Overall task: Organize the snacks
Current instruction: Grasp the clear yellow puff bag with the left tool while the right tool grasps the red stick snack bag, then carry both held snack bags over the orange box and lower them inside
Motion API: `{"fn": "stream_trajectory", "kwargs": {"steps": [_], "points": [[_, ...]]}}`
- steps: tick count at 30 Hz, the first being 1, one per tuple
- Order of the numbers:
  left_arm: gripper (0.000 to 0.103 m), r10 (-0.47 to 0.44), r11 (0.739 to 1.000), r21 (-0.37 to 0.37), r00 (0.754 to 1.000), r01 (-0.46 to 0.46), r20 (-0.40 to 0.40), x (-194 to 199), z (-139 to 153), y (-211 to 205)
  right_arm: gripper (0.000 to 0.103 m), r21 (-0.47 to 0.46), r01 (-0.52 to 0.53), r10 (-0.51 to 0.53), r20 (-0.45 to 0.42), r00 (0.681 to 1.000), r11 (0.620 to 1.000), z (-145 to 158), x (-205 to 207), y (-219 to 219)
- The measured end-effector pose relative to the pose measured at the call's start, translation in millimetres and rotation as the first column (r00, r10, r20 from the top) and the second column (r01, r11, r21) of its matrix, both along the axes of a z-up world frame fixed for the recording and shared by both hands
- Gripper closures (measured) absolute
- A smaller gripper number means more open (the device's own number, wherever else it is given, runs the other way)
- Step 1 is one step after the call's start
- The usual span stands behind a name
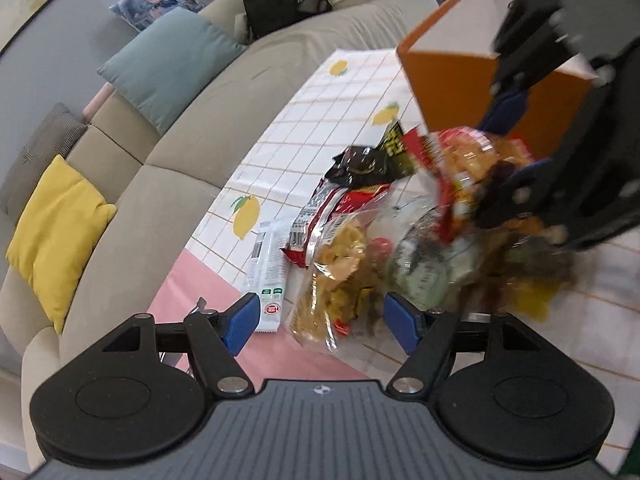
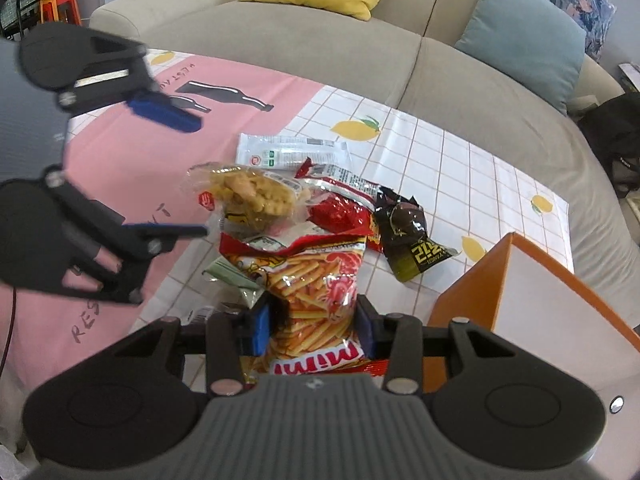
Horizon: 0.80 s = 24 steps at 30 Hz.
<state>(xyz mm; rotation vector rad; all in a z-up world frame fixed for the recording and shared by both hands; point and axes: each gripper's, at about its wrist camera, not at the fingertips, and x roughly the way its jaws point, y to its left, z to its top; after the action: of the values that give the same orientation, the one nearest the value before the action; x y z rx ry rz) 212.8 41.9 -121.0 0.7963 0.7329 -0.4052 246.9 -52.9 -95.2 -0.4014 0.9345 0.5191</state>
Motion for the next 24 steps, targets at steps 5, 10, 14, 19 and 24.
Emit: {"fn": "stream_trajectory", "kwargs": {"steps": [5, 10, 14, 19, 24], "points": [[0.029, 0.014, 1.000, 0.004, 0.999, -0.014, -0.044, 19, -14, -4, 0.062, 0.019, 0.020, -0.020, -0.023, 1.000, 1.000, -5, 0, -5], [0.056, 0.076, 0.997, -0.010, 0.995, -0.076, -0.067, 25, -23, -6, 0.062, 0.032, 0.030, -0.029, -0.030, 0.999, 0.999, -9, 0, -6], [0.069, 0.101, 0.995, -0.019, 0.993, -0.102, -0.056, 20, -23, -6, 0.062, 0.041, 0.039, -0.038, -0.032, 0.999, 0.998, -9, 1, -8], [0.074, 0.182, 0.976, -0.110, 0.981, -0.189, -0.067, 16, -8, 2, 0.062, 0.059, 0.055, -0.054, -0.020, 0.998, 0.997, -2, -1, -10], [0.075, 0.247, 0.946, -0.190, 0.964, -0.261, -0.094, 3, 18, 10, 0.062, 0.078, 0.062, -0.062, 0.003, 0.998, 0.995, 12, -6, -11]]}}
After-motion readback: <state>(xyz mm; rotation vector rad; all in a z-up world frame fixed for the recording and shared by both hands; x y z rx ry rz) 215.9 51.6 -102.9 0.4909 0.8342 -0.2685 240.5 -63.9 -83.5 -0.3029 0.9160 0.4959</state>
